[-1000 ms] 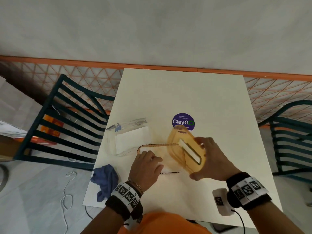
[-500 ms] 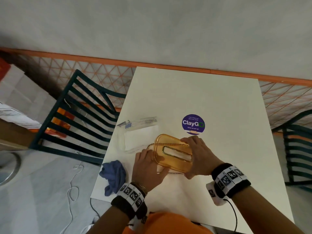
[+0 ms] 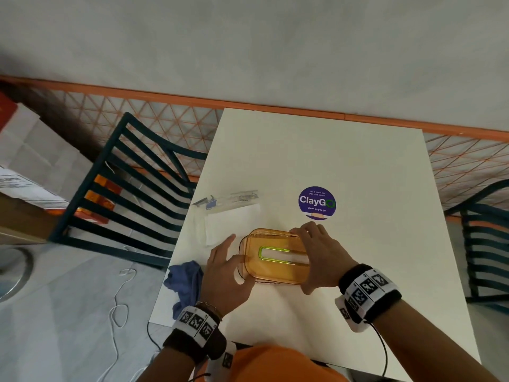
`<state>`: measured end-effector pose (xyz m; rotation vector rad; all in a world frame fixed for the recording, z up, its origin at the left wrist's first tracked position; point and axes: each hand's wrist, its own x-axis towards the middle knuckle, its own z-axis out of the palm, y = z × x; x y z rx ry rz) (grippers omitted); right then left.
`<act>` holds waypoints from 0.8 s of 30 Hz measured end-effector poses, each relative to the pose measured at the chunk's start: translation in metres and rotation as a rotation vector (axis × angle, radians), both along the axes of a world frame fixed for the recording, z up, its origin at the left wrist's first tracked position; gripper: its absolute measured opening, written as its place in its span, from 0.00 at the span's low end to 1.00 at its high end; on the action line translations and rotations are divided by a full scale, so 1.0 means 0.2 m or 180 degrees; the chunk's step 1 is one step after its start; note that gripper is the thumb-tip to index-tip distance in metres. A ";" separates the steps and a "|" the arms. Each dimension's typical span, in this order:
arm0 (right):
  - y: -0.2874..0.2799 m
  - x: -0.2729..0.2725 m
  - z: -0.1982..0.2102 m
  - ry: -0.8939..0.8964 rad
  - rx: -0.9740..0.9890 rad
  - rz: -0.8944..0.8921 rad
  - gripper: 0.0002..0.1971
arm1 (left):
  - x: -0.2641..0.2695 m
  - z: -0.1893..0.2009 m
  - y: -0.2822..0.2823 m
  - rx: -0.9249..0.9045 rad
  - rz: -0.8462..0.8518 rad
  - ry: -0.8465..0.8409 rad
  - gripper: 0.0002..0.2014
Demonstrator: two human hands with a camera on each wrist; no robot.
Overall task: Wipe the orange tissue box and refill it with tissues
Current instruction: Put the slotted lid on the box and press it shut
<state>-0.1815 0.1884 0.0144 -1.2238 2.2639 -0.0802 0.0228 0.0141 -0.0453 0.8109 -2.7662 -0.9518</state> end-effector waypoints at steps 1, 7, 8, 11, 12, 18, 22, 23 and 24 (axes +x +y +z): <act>-0.01 0.00 0.00 0.0031 0.0024 0.0034 0.66 | 0.01 -0.01 -0.01 0.0265 0.0058 0.0061 0.15; -0.06 0.03 0.00 0.0154 0.0110 0.0203 0.66 | 0.03 0.01 -0.01 0.1203 0.0577 0.0344 0.19; -0.07 0.04 0.00 0.0165 0.0121 0.0216 0.66 | 0.04 0.01 -0.02 0.1362 0.0710 0.0400 0.21; -0.08 0.06 0.00 0.0185 0.0156 0.0228 0.65 | 0.06 0.01 -0.03 0.1923 0.1073 0.0340 0.26; -0.09 0.06 0.00 0.0187 0.0180 0.0235 0.65 | 0.07 0.00 -0.04 0.2057 0.1111 0.0340 0.26; -0.12 0.08 -0.02 0.0259 0.0231 0.0343 0.65 | 0.08 0.01 -0.05 0.2042 0.1006 0.0360 0.23; -0.09 0.06 -0.05 0.0101 0.0101 0.0241 0.68 | 0.06 0.00 -0.07 0.1728 0.0940 0.0147 0.25; -0.06 0.05 -0.05 0.0001 0.0035 0.0164 0.67 | 0.06 0.00 -0.07 0.1644 0.0877 0.0089 0.27; -0.03 0.04 -0.06 -0.0076 -0.0060 0.0072 0.64 | 0.05 0.00 -0.07 0.1498 0.0787 0.0052 0.29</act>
